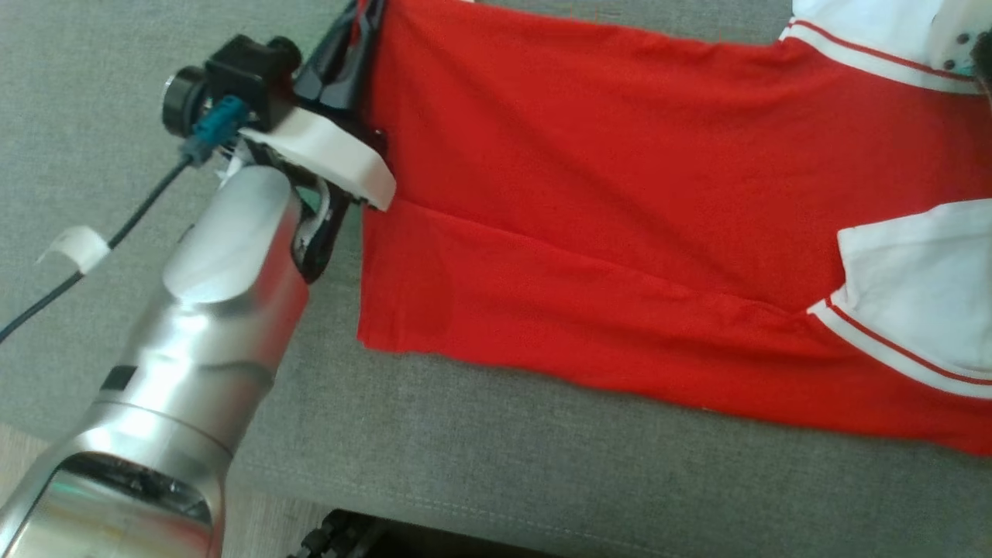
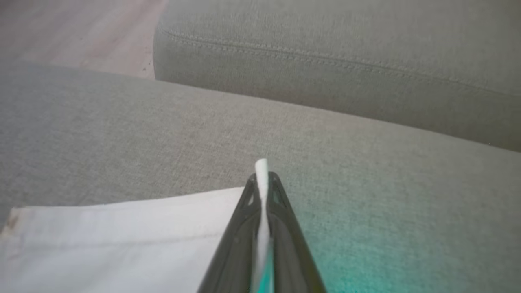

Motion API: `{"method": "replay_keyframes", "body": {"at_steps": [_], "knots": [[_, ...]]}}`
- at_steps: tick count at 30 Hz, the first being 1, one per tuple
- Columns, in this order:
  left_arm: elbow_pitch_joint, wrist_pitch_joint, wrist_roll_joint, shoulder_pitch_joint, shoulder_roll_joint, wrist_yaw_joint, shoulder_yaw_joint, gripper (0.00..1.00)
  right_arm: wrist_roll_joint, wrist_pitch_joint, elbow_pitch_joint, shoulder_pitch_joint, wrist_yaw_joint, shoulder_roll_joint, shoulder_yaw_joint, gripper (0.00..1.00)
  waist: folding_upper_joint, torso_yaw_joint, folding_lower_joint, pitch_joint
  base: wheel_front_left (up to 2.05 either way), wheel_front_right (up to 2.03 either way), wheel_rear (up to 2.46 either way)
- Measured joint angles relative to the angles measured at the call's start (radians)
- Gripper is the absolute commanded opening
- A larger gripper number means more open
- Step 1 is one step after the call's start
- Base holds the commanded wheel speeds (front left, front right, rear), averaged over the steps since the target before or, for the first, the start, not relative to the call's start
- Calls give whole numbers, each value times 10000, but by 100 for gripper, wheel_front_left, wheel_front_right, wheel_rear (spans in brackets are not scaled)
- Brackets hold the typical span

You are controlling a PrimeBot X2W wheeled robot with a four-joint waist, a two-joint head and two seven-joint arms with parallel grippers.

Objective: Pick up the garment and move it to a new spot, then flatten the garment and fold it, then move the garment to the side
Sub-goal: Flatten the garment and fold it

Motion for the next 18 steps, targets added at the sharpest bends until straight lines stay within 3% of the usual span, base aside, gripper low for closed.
{"method": "replay_keyframes", "body": {"at_steps": [9,14,18], "knots": [[-734,-2,508,3,52,268,1151,0,-763,-3196,-253,-274,0,-267,-757,0,0,-305,0,-140,0,0,0],[-838,-44,974,362,268,278,1687,0,-874,-3595,-245,-334,0,174,-1329,0,0,-762,0,-393,0,0,0],[-754,-44,1162,825,378,301,2117,0,-230,-3684,-706,22,0,817,-1620,0,0,-1141,0,-594,0,0,0]]}}
